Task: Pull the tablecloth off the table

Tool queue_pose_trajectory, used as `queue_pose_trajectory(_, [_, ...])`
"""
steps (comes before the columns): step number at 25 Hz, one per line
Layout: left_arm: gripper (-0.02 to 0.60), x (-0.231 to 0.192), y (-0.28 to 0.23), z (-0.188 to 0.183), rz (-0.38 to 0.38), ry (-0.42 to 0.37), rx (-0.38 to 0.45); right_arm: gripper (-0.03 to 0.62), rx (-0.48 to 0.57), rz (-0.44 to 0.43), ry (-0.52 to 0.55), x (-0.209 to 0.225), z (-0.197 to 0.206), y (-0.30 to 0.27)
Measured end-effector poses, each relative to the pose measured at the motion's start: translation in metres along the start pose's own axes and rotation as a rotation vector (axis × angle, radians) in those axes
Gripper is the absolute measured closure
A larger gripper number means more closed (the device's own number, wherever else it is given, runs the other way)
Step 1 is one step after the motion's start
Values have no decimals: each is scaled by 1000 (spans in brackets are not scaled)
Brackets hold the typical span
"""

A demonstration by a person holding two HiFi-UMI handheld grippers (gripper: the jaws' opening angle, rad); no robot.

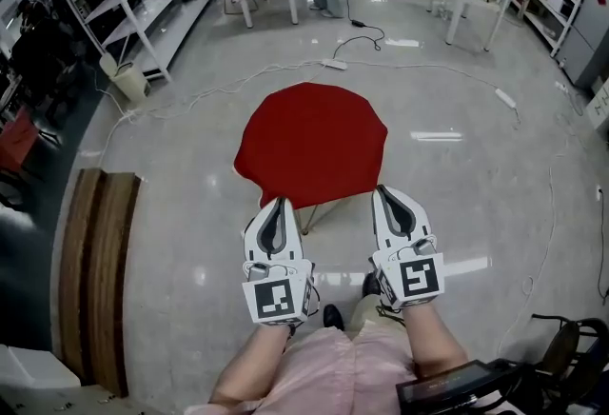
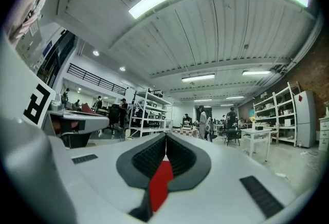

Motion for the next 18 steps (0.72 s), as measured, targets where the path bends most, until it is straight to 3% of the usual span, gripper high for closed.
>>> queue_pose_trajectory(10, [555, 17, -47, 14, -23, -37, -46, 576, -22, -3, -57, 56, 25, -30])
queue_pose_trajectory(18, [555, 67, -134, 31, -67, -84, -69, 576, -10, -51, -105, 156, 53, -80])
Point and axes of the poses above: the fingertips, and each gripper's own axes: y backward along the fingers, x to its right, z out of its underside, the point moved 3 cm from there along y, backward along the fingers, and after that the axes turned 11 degrees about -z, right-handed, at the moved point
